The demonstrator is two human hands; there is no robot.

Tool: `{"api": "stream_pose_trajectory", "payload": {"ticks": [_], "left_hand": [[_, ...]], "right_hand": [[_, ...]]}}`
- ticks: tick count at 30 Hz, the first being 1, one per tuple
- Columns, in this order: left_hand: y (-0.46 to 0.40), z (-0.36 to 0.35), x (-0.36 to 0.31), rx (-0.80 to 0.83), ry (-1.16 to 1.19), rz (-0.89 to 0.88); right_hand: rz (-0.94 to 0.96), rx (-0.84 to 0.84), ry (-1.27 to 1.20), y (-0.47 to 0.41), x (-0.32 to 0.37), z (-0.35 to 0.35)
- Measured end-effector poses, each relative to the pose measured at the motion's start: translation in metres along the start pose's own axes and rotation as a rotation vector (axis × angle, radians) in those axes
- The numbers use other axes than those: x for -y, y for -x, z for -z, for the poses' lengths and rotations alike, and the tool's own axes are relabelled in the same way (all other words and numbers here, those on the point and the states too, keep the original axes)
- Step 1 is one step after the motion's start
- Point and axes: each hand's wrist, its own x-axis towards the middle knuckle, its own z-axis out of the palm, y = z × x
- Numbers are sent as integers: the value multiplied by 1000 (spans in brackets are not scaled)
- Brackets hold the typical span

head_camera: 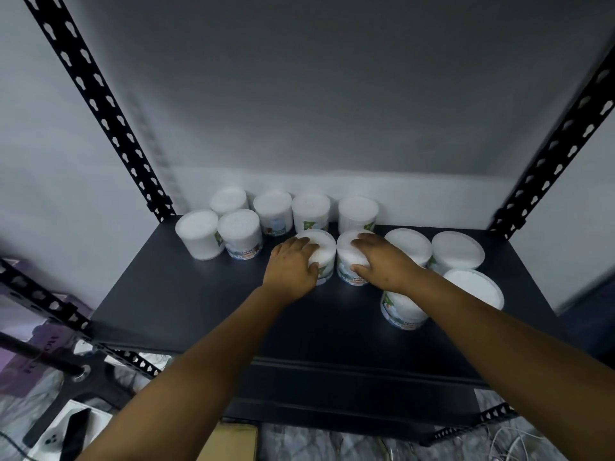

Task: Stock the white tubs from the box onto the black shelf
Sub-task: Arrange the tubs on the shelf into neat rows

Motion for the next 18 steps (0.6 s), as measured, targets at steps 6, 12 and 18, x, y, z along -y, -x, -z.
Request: {"api": "stream_pose_trajectory", "payload": {"ticks": [6, 12, 18], "left_hand": [[3, -4, -4, -31, -51, 37], [7, -4, 0, -17, -26, 13], [3, -4, -5, -42, -56, 42]], "right_hand": [[4, -7, 19, 0, -1, -3], [4, 9, 23, -1, -1, 0], [2, 17, 8, 0, -1, 4]]}}
